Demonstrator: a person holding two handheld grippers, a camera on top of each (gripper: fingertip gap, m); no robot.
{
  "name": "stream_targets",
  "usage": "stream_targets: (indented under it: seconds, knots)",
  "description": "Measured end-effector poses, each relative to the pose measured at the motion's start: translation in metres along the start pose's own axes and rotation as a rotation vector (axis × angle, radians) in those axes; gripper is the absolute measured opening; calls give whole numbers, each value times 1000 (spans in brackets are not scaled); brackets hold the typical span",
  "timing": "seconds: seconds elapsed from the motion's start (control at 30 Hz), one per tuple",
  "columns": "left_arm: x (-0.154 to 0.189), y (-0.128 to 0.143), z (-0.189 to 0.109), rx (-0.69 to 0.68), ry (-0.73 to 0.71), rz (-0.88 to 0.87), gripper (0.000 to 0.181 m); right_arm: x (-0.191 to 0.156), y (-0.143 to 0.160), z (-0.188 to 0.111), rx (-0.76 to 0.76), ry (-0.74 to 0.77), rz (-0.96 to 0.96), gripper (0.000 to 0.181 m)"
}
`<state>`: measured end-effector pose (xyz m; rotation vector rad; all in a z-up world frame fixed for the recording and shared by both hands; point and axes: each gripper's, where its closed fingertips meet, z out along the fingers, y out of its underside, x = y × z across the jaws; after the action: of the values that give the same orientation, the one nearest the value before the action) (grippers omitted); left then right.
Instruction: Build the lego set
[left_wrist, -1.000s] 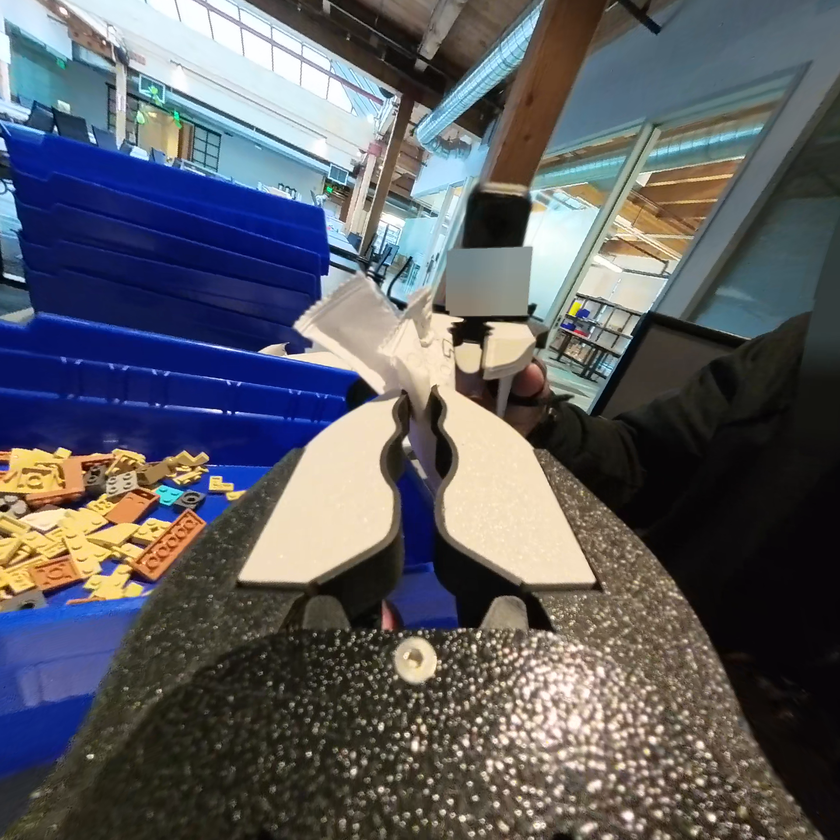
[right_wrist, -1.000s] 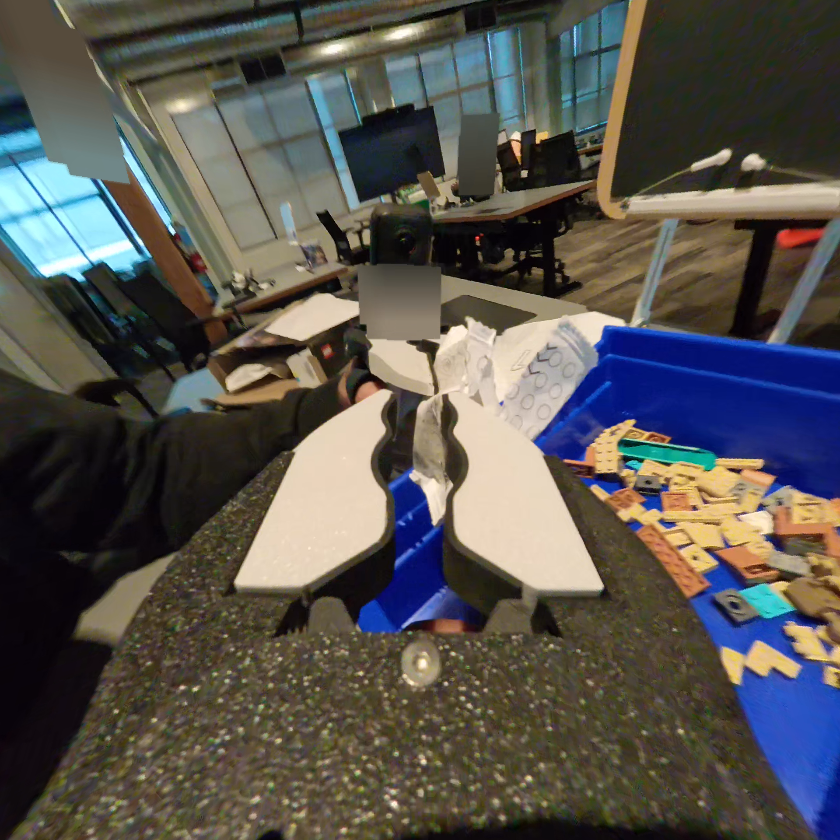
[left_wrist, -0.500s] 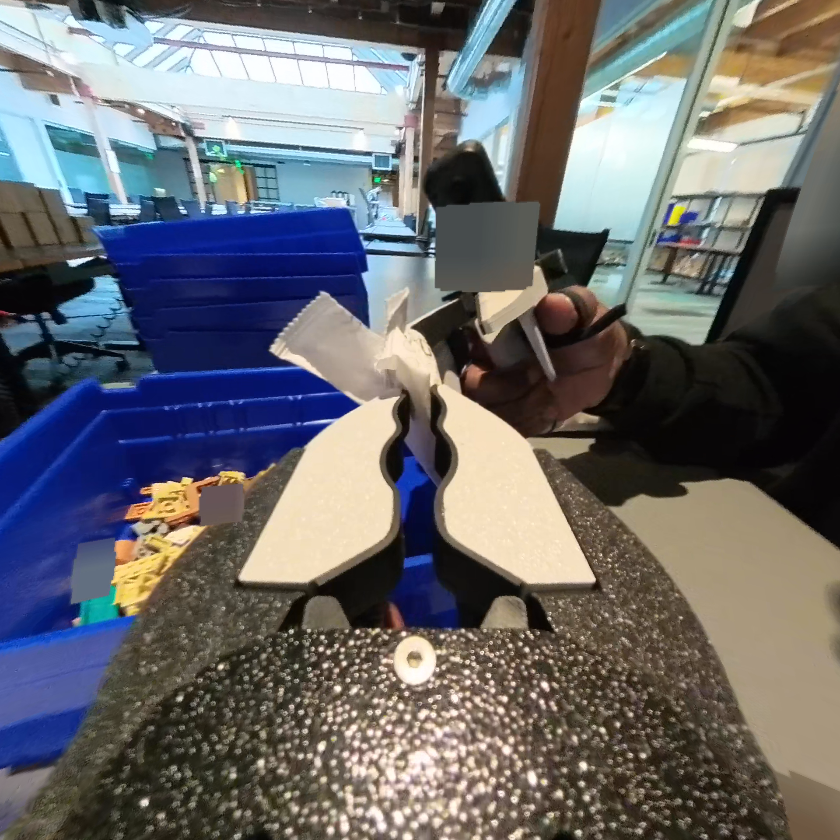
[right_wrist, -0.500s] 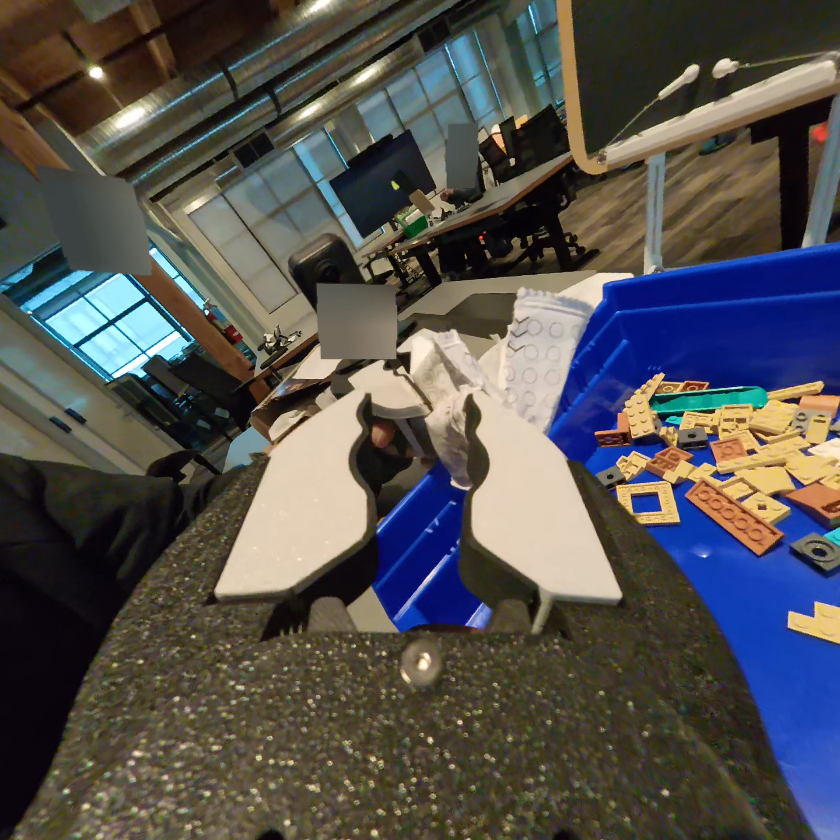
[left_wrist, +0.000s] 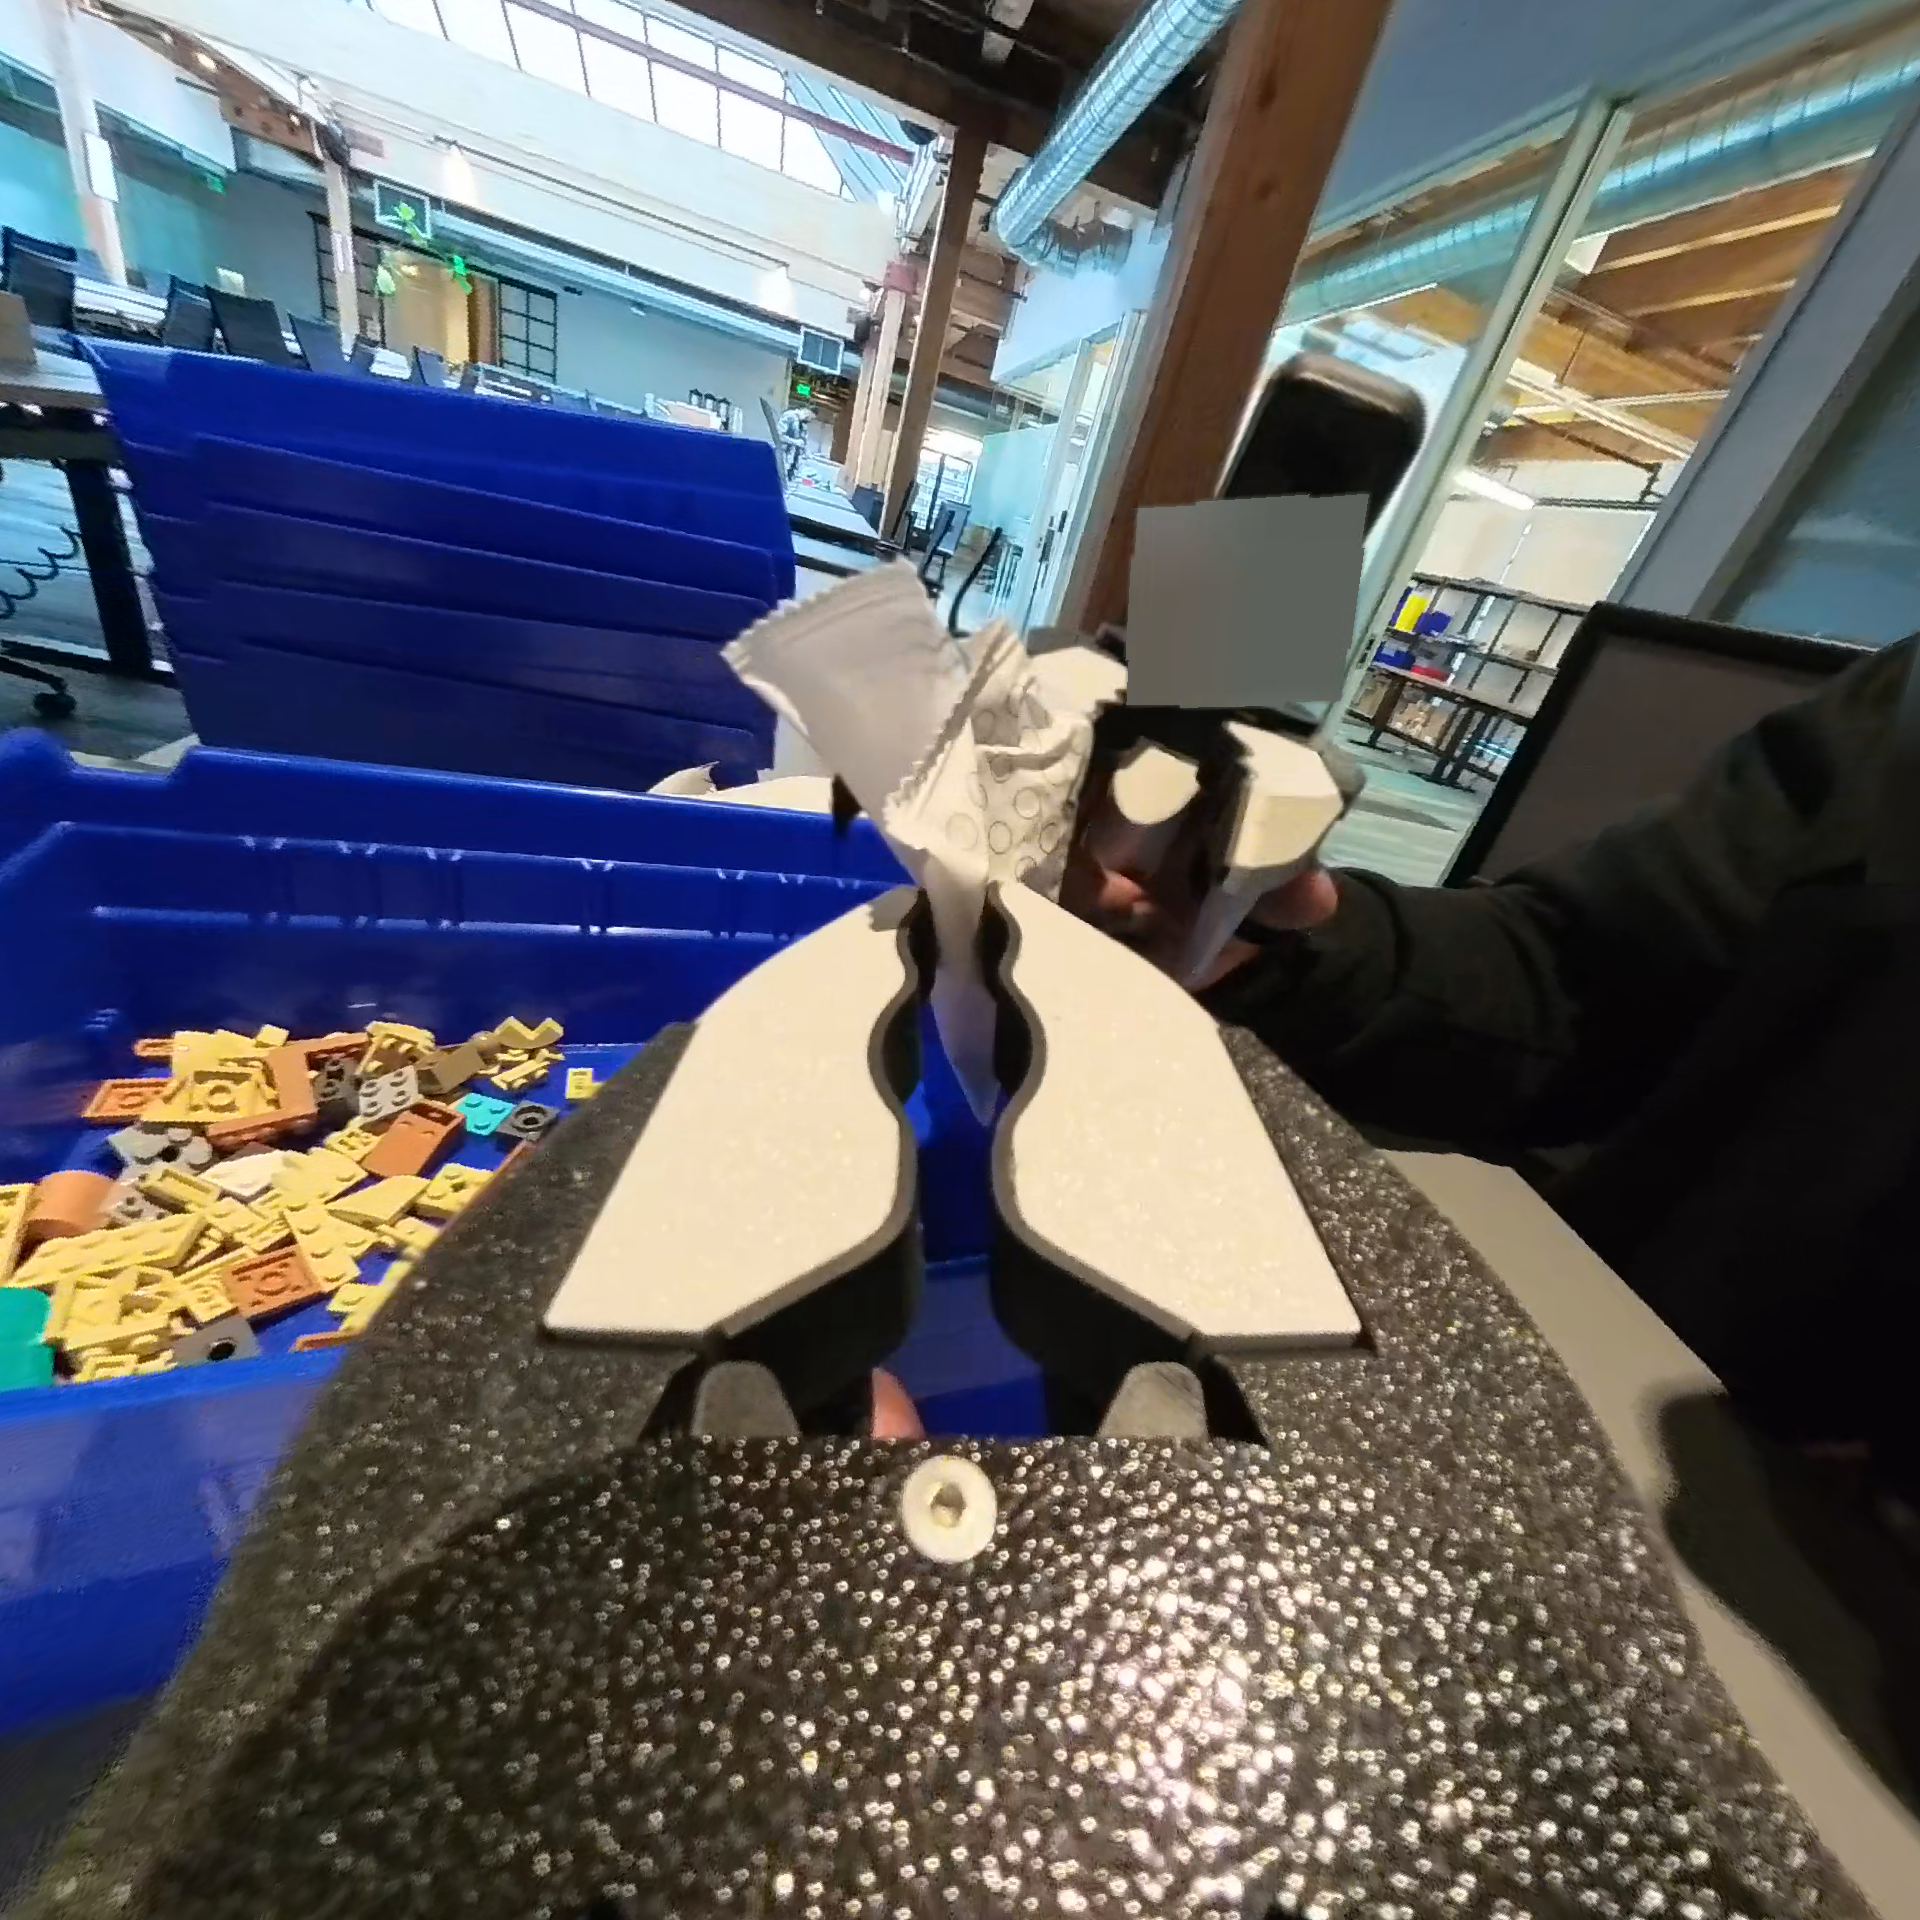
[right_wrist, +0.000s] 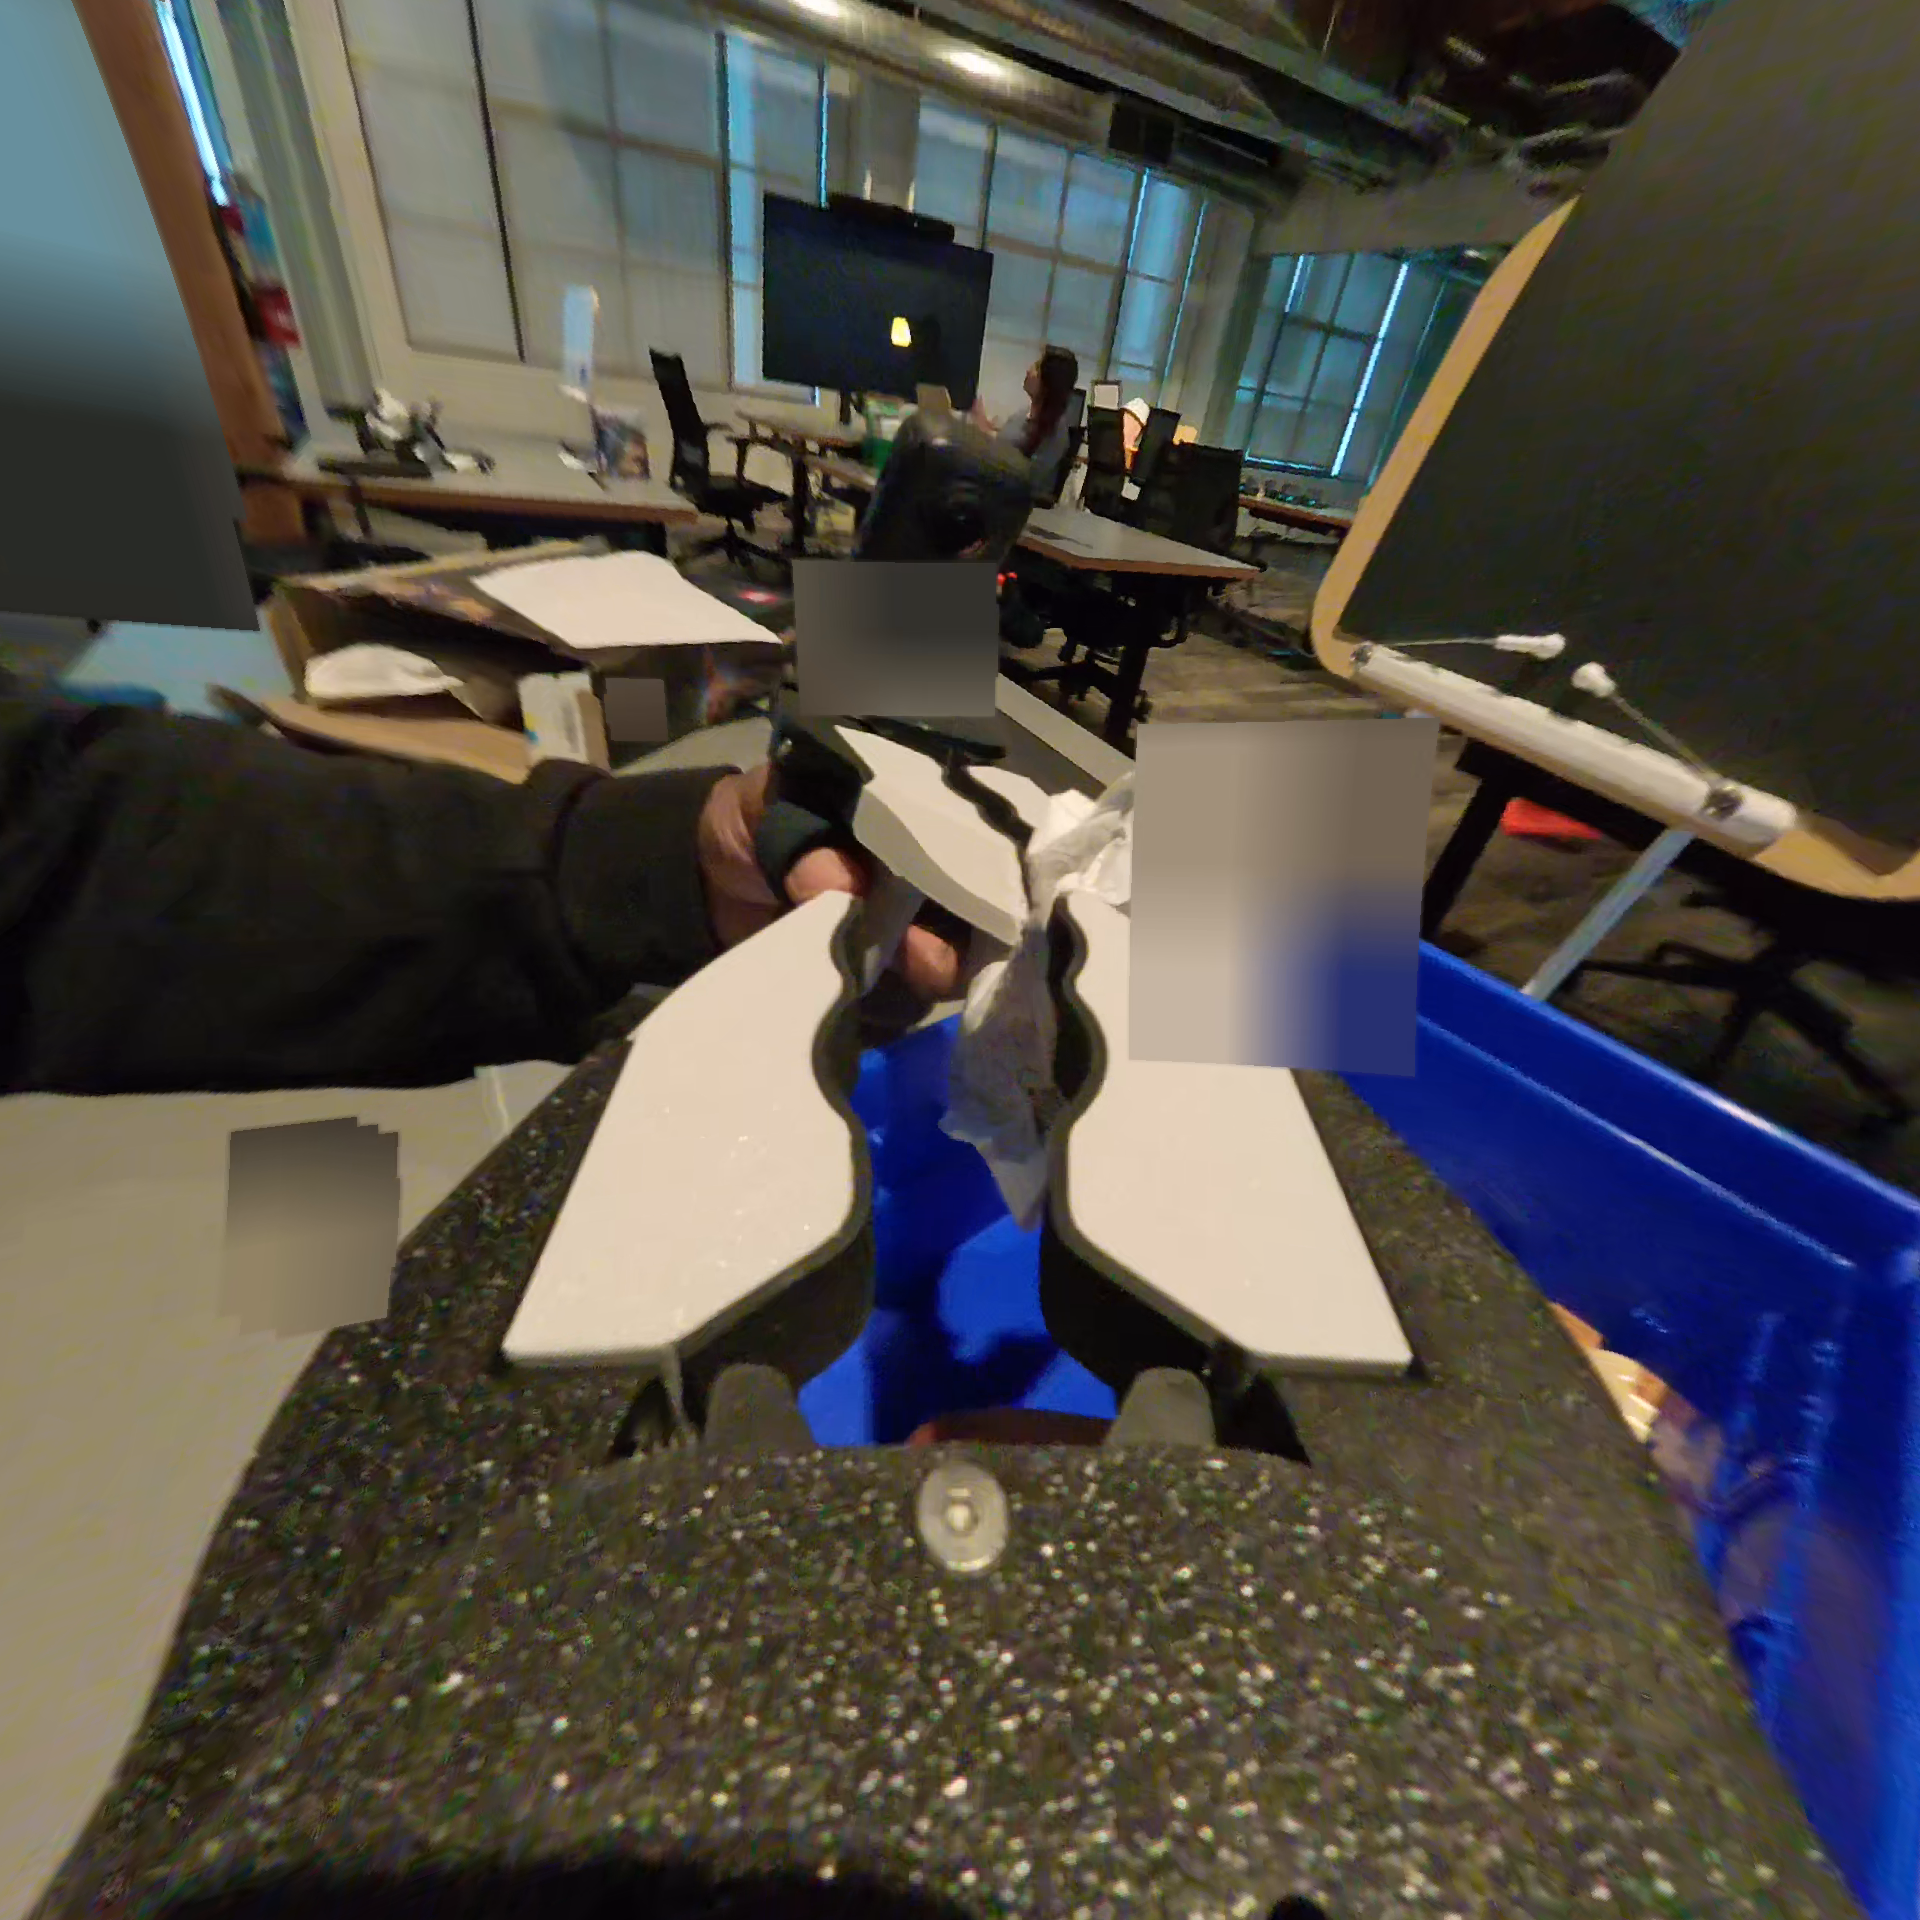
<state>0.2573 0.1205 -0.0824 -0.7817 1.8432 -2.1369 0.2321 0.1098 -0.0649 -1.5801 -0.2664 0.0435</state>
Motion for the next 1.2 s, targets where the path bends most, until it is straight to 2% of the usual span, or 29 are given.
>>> stream_targets:
  seconds: [0.1,0.23,0.3,0.37,0.5,0.6,0.7,0.87,1.2]
  knots:
    - [7,3,-1,-15,11,40,8,3,-1,-1,-15,20,7,26]
    - [13,2,-4,2,9,129,8,5,-6,-2,34,-61,333,31]
    - [13,3,-6,-11,-10,173,8,2,-8,-2,53,-134,510,40]
    - [12,6,-7,-32,-19,192,8,3,-5,-3,34,-139,562,38]
    - [8,6,-3,-42,-12,142,8,8,-1,-2,-19,-30,311,29]
    - [6,6,0,-56,10,18,8,10,4,-2,-84,77,-19,27]
    - [6,5,1,-62,35,-108,8,8,7,-3,-137,108,-237,28]
    - [9,4,1,-55,87,-243,8,1,11,-8,-178,49,-323,32]
    - [12,2,-4,-1,160,-285,8,10,10,-24,-243,84,-437,16]
